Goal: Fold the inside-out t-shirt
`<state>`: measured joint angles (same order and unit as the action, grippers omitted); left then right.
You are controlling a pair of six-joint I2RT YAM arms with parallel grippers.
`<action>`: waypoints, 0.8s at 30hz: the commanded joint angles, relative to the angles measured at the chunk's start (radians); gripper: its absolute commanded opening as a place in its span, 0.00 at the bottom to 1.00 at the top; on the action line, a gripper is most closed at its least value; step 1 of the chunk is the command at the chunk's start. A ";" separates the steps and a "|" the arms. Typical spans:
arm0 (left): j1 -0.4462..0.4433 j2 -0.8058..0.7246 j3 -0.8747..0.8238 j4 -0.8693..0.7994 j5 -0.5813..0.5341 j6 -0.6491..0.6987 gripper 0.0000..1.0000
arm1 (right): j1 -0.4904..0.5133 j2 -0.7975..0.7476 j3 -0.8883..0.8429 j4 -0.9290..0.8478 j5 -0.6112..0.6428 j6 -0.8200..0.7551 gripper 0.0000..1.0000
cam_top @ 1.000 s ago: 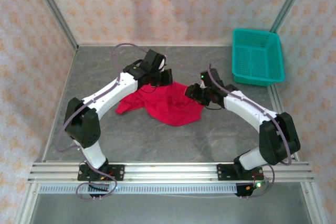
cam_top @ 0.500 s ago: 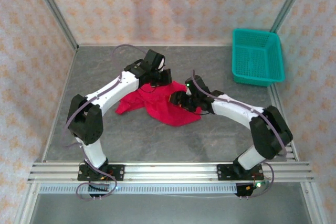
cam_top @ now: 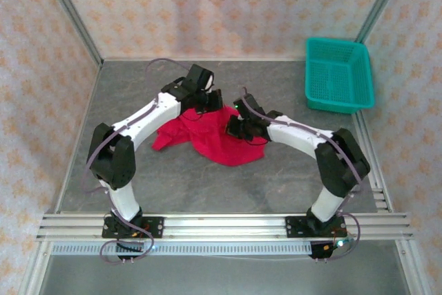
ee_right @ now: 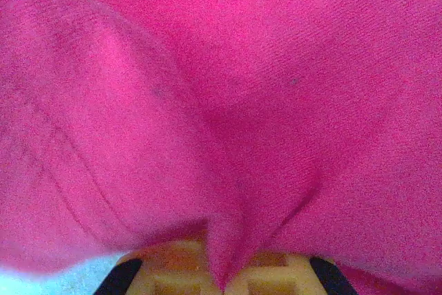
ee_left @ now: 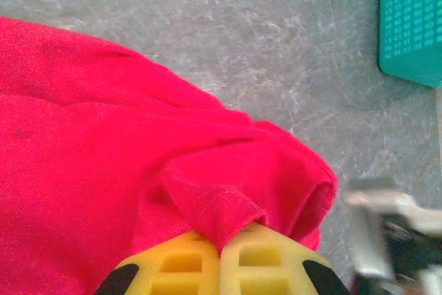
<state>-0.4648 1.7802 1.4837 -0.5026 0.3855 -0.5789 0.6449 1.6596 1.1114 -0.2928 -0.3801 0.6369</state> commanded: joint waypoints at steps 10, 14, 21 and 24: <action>0.150 -0.221 -0.200 -0.152 -0.191 0.138 0.45 | -0.259 -0.316 -0.078 -0.055 -0.208 0.008 0.00; 0.187 -0.274 -0.327 -0.166 -0.201 0.161 0.43 | -0.337 -0.289 -0.078 -0.002 -0.286 0.038 0.00; 0.202 -0.251 -0.401 -0.199 -0.235 0.200 0.42 | -0.383 -0.220 -0.036 -0.005 -0.320 0.036 0.00; 0.198 -0.204 -0.401 -0.203 -0.246 0.211 0.43 | -0.387 -0.209 -0.036 0.012 -0.325 0.044 0.00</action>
<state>-0.2646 1.5406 1.0870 -0.6708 0.1898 -0.4072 0.2665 1.4467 1.0451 -0.3176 -0.6739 0.6659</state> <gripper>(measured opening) 0.431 0.045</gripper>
